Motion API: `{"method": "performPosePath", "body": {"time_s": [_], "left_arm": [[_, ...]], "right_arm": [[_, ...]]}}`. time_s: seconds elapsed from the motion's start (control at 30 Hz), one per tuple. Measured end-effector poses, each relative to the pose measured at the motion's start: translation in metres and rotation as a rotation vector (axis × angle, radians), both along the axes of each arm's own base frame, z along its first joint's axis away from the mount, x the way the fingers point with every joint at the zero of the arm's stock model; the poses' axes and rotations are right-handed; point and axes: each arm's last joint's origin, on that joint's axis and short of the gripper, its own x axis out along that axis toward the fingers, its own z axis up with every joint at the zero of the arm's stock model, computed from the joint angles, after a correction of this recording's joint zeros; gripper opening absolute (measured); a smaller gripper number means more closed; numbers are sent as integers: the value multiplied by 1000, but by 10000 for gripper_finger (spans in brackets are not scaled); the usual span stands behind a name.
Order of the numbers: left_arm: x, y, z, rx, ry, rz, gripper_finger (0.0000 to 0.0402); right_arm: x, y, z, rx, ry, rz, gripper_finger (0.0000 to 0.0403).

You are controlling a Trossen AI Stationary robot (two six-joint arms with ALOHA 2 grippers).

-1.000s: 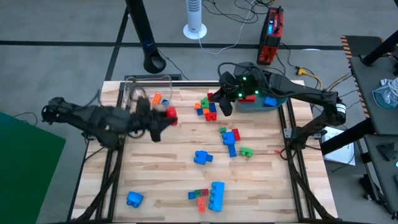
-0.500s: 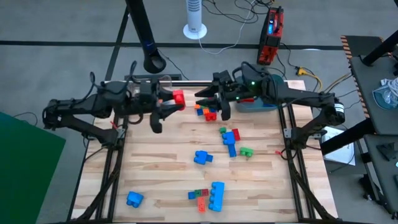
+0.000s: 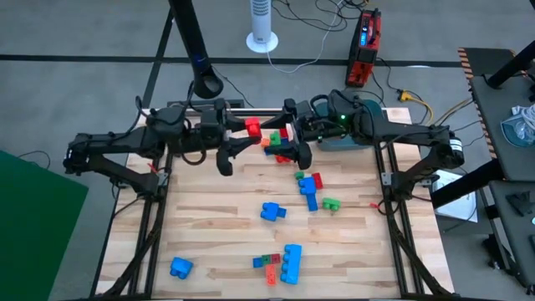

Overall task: Sort blocks by size
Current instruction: Put the big red game piece into the blue bin

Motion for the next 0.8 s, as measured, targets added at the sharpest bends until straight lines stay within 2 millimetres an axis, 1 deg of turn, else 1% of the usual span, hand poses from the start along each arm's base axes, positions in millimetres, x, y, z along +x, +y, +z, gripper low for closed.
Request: {"method": "performPosePath", "body": {"time_s": [0.1, 0.23, 0.53, 0.67, 0.8], "left_arm": [[8, 2, -1, 8, -26, 4, 160], [14, 4, -4, 12, -22, 2, 160], [31, 3, 5, 20, -26, -30, 160], [37, 3, 8, 19, 10, -32, 160], [40, 3, 11, 12, 50, -36, 162]], "right_arm": [[2, 0, 1, -13, -34, -1, 346], [4, -1, 0, -6, -34, -2, 334], [4, -1, 1, -27, -43, -5, 299], [4, -1, 1, -33, -44, 4, 273], [4, 0, 0, -53, -45, 25, 227]]}}
